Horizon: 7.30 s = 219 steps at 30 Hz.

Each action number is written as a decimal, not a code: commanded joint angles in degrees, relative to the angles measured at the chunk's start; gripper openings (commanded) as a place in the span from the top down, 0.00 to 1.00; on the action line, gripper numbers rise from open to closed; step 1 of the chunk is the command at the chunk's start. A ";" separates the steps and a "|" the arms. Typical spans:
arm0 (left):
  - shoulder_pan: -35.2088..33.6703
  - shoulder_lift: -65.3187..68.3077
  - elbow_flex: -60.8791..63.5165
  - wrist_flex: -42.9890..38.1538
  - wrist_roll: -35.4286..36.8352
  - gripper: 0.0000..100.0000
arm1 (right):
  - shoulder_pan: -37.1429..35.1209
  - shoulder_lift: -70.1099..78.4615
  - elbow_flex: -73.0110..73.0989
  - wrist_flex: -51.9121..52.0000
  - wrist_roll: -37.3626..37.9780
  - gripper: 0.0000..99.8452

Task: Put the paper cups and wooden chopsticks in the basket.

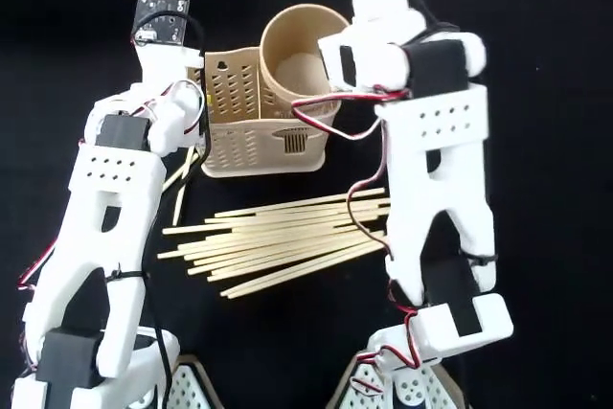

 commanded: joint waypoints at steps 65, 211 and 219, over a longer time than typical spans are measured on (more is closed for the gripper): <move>-5.41 -23.91 -8.92 0.79 0.18 0.81 | 14.77 -27.82 18.51 -4.57 6.07 0.87; -24.66 75.52 -71.78 30.68 -26.46 0.83 | 8.79 -76.88 117.23 -41.41 3.16 0.87; -26.42 78.77 -75.47 38.42 -37.10 0.97 | 8.79 -76.88 117.23 -41.85 3.16 0.87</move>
